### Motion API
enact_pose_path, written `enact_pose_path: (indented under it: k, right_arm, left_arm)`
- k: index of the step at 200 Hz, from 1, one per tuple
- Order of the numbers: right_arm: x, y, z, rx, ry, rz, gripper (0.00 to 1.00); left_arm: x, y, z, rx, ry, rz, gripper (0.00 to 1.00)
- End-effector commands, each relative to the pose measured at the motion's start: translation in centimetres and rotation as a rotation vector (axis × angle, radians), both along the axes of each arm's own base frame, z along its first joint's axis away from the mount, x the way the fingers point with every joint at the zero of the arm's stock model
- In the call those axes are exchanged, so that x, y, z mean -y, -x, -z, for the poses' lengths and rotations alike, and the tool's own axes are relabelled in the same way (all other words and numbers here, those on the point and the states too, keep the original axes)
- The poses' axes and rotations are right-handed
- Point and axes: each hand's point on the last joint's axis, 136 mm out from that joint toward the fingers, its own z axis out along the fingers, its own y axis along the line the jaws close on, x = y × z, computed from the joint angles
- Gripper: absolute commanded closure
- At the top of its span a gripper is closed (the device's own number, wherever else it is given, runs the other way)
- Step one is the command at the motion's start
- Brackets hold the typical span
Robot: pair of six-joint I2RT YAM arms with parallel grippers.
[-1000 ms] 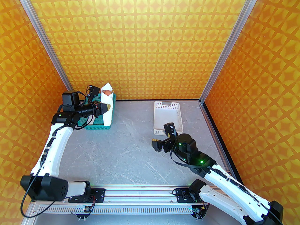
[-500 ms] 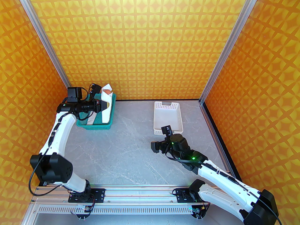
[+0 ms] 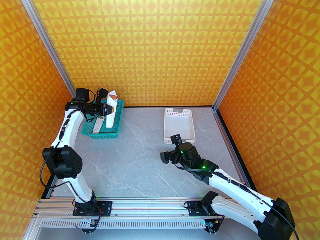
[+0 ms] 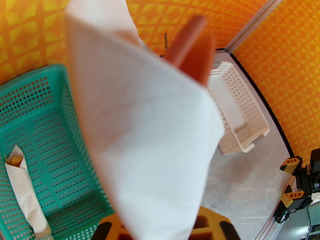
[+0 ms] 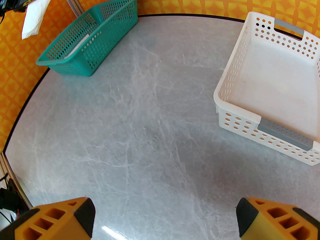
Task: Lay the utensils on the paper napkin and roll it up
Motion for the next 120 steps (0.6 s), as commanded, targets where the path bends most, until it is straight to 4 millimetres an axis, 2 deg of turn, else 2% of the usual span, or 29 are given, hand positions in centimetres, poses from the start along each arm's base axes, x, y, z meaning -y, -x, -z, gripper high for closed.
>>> enact_pose_path:
  k: [1,24,98,120]
  right_arm:
    - [0.1,-0.5,-0.3,0.013,0.027,0.002,0.01]
    - [-0.1,-0.7,0.1,0.005,0.034,-0.002,0.01]
    - [-0.2,-0.9,0.8,-0.016,0.069,-0.010,0.01]
    - [-0.4,-0.9,1.4,-0.036,0.077,-0.018,0.01]
  left_arm:
    - [-0.9,-0.8,0.8,-0.015,-0.031,-0.001,1.00]
    - [-1.5,-2.1,2.0,-0.032,-0.040,-0.008,1.00]
    - [-3.0,-6.2,7.5,-0.126,-0.106,-0.034,1.00]
    - [-3.3,-7.2,8.3,-0.129,-0.112,-0.046,1.00]
